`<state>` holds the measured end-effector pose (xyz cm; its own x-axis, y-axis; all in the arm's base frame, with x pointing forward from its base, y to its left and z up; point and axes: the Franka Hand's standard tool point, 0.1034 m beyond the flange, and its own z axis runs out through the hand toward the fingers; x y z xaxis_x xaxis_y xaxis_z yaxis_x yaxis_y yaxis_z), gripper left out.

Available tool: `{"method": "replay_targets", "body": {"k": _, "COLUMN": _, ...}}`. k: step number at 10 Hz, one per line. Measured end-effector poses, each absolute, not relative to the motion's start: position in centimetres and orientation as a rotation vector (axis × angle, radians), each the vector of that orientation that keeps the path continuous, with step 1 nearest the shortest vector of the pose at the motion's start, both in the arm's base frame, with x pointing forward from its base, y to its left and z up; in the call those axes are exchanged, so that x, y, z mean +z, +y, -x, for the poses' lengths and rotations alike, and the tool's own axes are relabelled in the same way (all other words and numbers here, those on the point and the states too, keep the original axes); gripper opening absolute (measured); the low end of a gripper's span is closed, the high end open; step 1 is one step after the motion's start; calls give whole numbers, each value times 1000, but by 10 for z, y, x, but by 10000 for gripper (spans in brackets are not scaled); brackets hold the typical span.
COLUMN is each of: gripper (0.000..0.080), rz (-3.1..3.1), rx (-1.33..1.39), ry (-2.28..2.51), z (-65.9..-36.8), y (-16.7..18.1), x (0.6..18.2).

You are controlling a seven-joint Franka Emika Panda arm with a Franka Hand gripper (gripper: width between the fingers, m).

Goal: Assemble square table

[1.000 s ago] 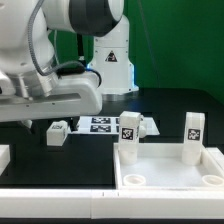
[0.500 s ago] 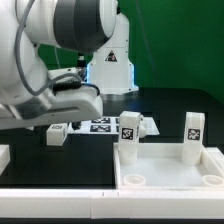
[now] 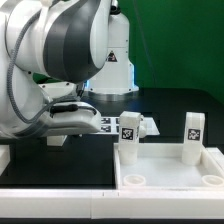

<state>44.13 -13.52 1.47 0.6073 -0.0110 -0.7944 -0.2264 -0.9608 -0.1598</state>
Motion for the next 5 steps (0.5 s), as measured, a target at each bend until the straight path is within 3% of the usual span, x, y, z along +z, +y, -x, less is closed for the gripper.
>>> {"method": "replay_targets", "body": {"k": 2, "gripper": 649, "rz": 2572, "rx": 1409, "ry": 220, "z": -433, "y": -151, "x": 32}}
{"method": "replay_targets", "body": {"k": 5, "gripper": 649, "rz": 2589, "rx": 1434, "ry": 271, "z": -433, "y": -144, "x": 19}}
